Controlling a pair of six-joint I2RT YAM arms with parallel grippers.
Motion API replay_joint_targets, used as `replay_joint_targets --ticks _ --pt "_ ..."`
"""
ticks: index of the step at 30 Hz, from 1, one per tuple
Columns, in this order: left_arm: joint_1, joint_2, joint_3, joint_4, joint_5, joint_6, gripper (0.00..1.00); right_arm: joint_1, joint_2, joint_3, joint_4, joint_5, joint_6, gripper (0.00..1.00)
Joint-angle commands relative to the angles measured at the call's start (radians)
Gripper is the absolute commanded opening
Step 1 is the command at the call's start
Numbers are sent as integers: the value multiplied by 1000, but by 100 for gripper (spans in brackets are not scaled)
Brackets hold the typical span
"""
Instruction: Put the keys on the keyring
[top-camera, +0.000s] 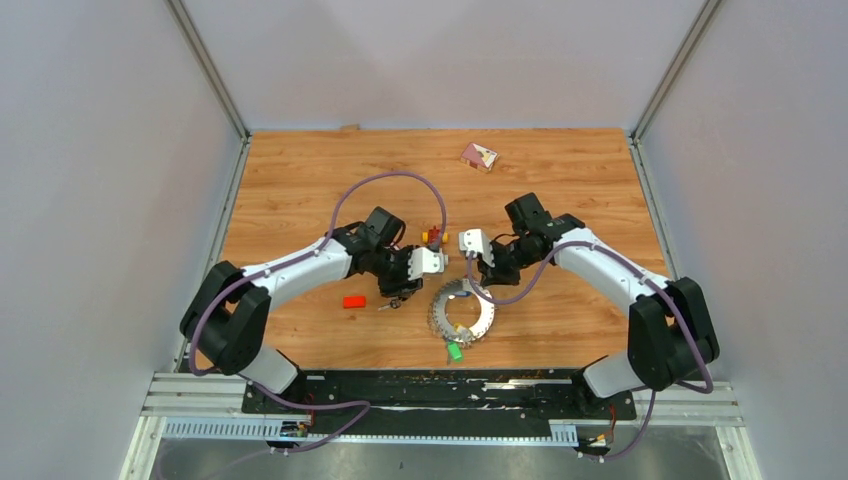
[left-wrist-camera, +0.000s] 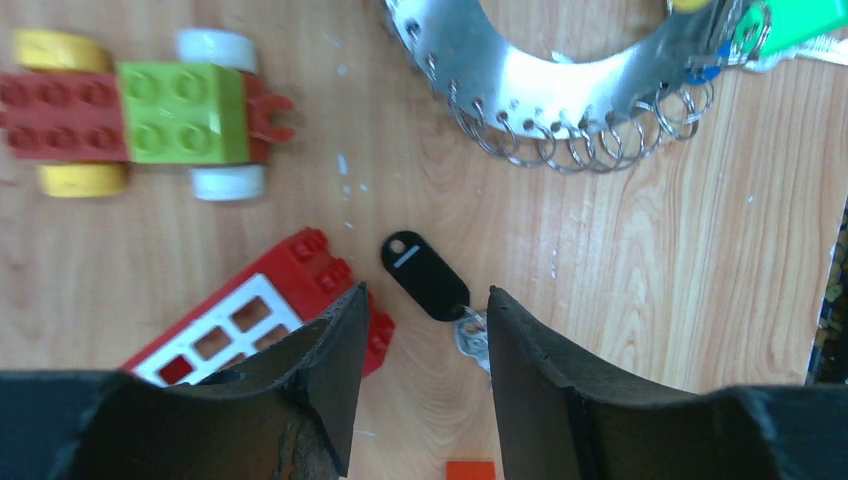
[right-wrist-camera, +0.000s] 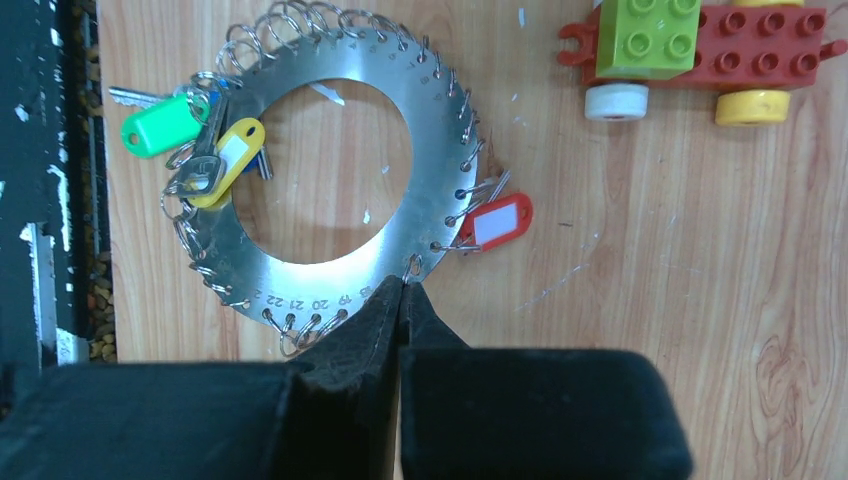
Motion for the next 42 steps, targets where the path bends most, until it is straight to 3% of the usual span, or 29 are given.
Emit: replay_joint_targets --ticks 1,11,20,22,27,31,34,39,42 --pt "7 -99 33 108 58 16 55 -7 -47 27 -16 -121 5 0" --pt "11 -216 -26 336 386 14 53 -18 -68 96 5 -309 106 0" --pt "10 -222 0 288 609 103 44 -20 -71 125 154 -507 300 0" --pt "10 -220 17 226 627 166 43 -19 -81 114 210 -530 350 0" --pt "11 -209 13 243 639 151 40 -19 -102 78 326 -556 446 0" --pt "10 -219 -16 298 578 108 37 -22 -106 86 256 -452 385 0" --pt "11 -244 -41 271 529 130 37 -34 -111 81 173 -285 280 3" --pt "11 -269 -75 124 430 222 44 -38 -120 8 143 -13 159 30" --pt "10 -276 -89 92 357 212 47 -37 -101 -4 129 60 153 38"
